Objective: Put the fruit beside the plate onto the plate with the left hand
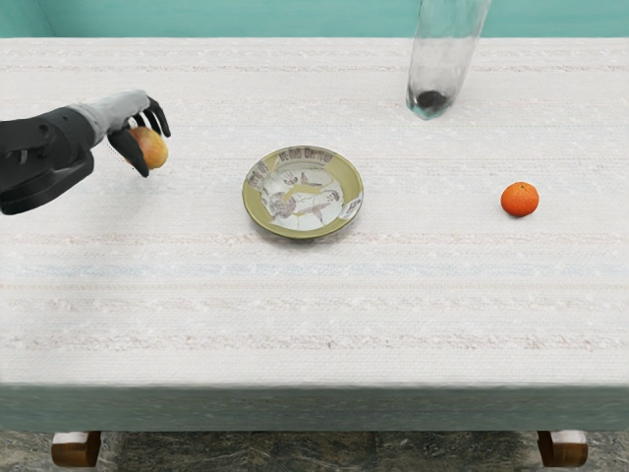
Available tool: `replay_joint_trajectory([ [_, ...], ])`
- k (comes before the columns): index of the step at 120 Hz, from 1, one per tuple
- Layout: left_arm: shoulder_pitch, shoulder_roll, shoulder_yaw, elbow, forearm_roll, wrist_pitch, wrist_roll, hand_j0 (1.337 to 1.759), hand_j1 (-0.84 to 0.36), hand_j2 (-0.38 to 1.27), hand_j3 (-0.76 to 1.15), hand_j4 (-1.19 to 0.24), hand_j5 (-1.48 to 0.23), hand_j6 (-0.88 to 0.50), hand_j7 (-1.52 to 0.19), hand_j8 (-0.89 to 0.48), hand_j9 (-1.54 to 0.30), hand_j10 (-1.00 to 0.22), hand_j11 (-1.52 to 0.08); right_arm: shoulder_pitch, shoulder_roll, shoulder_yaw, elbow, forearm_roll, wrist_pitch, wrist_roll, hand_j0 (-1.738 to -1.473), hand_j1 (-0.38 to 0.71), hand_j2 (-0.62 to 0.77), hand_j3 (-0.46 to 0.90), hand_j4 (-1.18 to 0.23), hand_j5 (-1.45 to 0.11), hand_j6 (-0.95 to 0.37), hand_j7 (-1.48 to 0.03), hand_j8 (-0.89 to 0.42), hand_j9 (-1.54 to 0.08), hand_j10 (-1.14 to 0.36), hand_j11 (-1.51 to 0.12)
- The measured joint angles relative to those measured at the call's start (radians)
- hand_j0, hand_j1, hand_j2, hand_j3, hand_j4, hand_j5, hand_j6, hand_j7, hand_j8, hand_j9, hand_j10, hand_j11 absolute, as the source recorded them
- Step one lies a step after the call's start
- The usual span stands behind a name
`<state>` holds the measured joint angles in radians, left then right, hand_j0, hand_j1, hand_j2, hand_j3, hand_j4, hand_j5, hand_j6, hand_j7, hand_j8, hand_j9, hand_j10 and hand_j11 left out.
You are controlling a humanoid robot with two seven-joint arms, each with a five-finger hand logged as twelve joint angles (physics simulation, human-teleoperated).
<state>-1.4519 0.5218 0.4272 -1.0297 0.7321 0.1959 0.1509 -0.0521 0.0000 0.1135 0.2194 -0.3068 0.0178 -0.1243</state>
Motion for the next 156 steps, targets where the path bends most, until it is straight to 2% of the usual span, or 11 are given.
replay_joint_trajectory([
  [32,-0.036,-0.111,-0.044,-0.005,-0.003,-0.035,0.011,1.657,-0.26,0.49,0.0,-0.6,-0.86,-0.44,-0.84,-0.4,-0.83,-0.54,-0.83,0.0,0.0,0.0,0.0,0.0,0.0,0.0,-1.658,-0.31,-0.01,0.0,-0.03,-0.04,-0.03,-0.04,-0.03,-0.04,-0.03,-0.04],
  [46,-0.04,-0.123,-0.068,-0.014,-0.001,-0.044,0.019,1.657,-0.23,0.41,0.0,-0.61,-0.86,-0.44,-0.84,-0.41,-0.83,-0.54,-0.83,0.0,0.0,0.0,0.0,0.0,0.0,0.0,-1.658,-0.31,-0.01,0.0,-0.03,-0.04,-0.03,-0.04,-0.03,-0.04,-0.03,-0.04],
  [51,-0.041,-0.132,-0.076,-0.019,0.0,-0.046,0.022,1.657,-0.24,0.44,0.0,-0.61,-0.85,-0.44,-0.83,-0.41,-0.83,-0.54,-0.83,0.0,0.0,0.0,0.0,0.0,0.0,0.0,-1.658,-0.31,-0.01,0.0,-0.03,-0.04,-0.03,-0.04,-0.03,-0.04,-0.03,-0.04],
  [70,-0.041,-0.185,-0.105,-0.035,0.0,-0.054,0.037,1.657,-0.25,0.51,0.0,-0.61,-0.86,-0.46,-0.83,-0.41,-0.83,-0.55,-0.83,0.0,0.0,0.0,0.0,0.0,0.0,0.0,-1.658,-0.31,-0.01,0.0,-0.03,-0.04,-0.03,-0.04,-0.03,-0.04,-0.03,-0.04],
  [100,-0.029,-0.263,-0.128,-0.037,-0.002,-0.067,0.042,1.657,-0.24,0.46,0.0,-0.6,-0.87,-0.45,-0.84,-0.41,-0.83,-0.56,-0.83,0.0,0.0,0.0,0.0,0.0,0.0,0.0,-1.658,-0.31,-0.01,0.0,-0.03,-0.04,-0.03,-0.04,-0.03,-0.04,-0.03,-0.04],
  [120,-0.004,-0.279,-0.13,-0.033,-0.003,-0.082,0.042,1.657,-0.25,0.5,0.0,-0.6,-0.86,-0.46,-0.83,-0.42,-0.82,-0.56,-0.83,0.0,0.0,0.0,0.0,0.0,0.0,0.0,-1.658,-0.31,-0.01,0.0,-0.03,-0.04,-0.03,-0.04,-0.03,-0.04,-0.03,-0.04],
  [126,-0.001,-0.282,-0.13,-0.032,-0.006,-0.09,0.042,1.657,-0.23,0.44,0.0,-0.59,-0.83,-0.46,-0.81,-0.43,-0.8,-0.56,-0.8,0.0,0.0,0.0,0.0,0.0,0.0,0.0,-1.658,-0.31,-0.01,0.0,-0.03,-0.04,-0.03,-0.04,-0.03,-0.04,-0.03,-0.04],
  [141,0.0,-0.283,-0.136,-0.031,-0.035,-0.114,0.039,1.658,-0.11,0.27,0.0,-0.44,-0.61,-0.38,-0.6,-0.36,-0.59,-0.43,-0.59,0.0,0.0,0.0,0.0,0.0,0.0,0.0,-1.658,-0.31,-0.01,0.0,-0.03,-0.04,-0.03,-0.04,-0.03,-0.04,-0.03,-0.04],
  [156,-0.002,-0.263,-0.157,-0.031,-0.087,-0.126,0.037,1.658,-0.04,0.17,0.0,-0.36,-0.48,-0.32,-0.48,-0.31,-0.47,-0.35,-0.47,0.0,0.0,0.0,0.0,0.0,0.0,0.0,-1.658,-0.31,-0.01,0.0,-0.03,-0.04,-0.03,-0.04,-0.03,-0.04,-0.03,-0.04],
])
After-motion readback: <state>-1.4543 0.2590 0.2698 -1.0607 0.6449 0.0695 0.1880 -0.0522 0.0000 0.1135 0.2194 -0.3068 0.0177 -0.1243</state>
